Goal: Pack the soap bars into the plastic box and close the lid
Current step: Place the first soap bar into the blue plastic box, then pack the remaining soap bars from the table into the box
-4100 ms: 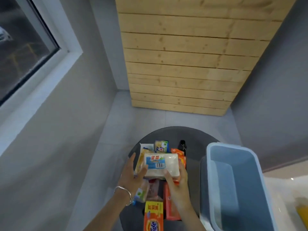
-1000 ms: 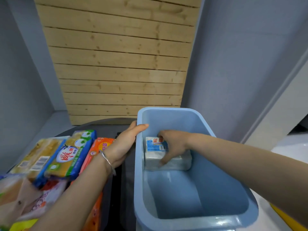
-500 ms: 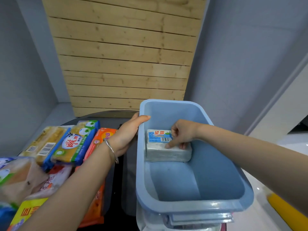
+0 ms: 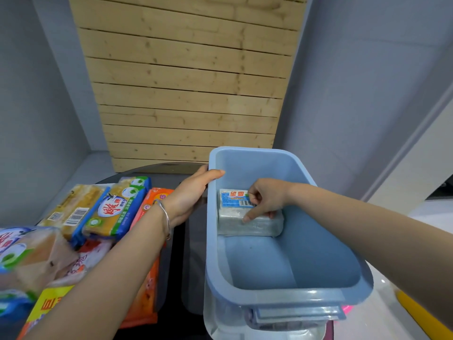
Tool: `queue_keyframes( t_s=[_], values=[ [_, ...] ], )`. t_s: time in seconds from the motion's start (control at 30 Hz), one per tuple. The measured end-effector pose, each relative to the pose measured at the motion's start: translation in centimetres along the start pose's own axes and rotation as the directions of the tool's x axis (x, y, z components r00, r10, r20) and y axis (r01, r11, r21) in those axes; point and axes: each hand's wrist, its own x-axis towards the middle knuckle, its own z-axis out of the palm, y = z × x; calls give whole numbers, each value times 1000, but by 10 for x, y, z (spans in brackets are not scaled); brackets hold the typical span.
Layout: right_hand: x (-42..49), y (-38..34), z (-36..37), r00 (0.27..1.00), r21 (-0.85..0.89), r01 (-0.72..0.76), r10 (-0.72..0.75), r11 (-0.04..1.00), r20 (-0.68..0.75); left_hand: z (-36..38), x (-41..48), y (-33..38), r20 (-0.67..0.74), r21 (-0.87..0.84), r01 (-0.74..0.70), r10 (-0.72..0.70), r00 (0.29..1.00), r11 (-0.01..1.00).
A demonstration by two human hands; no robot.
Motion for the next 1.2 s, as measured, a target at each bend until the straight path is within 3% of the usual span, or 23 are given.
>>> queue_keyframes(
  t_s=[0.1,0.17,0.27,0.37,0.43,0.53,0.67,0.8,0.87,1.03,1.2],
  values=[
    [-7,-4,-1,1000,41,11,-10,999,-19,4,-4,2,-6,7,11,-11,1000,1000],
    [-16,-11,-6,999,211,35,-28,977,-37,4,-8,6,-8,26,14,-14,1000,1000],
    [-36,-34,-22,980,485,160,-81,860,-180,-17,-20,21,-84,79,10,-3,996,997],
    [-54,-70,-39,920,577,324,-108,749,-376,-63,-43,42,-189,233,-19,64,980,972],
    [-60,-102,-41,902,611,383,-139,693,-408,-99,-63,52,-246,351,-11,104,964,936],
    [-55,-151,-24,935,661,344,-181,667,-304,-143,-93,51,-316,519,32,157,936,854],
    [-39,-195,16,989,712,150,-114,686,-99,-179,-122,40,-326,664,99,168,930,741],
    [-32,-221,64,992,712,54,-118,700,41,-209,-151,26,-350,814,227,139,926,535],
    [-31,-233,85,985,710,26,-139,703,101,-220,-163,17,-365,825,265,112,924,500],
    [-29,-270,122,977,768,-36,-141,639,163,-243,-191,-6,-324,684,206,38,945,699],
    [-26,-286,130,988,820,-78,-64,567,139,-257,-198,-34,-333,580,154,61,941,800]
  ],
)
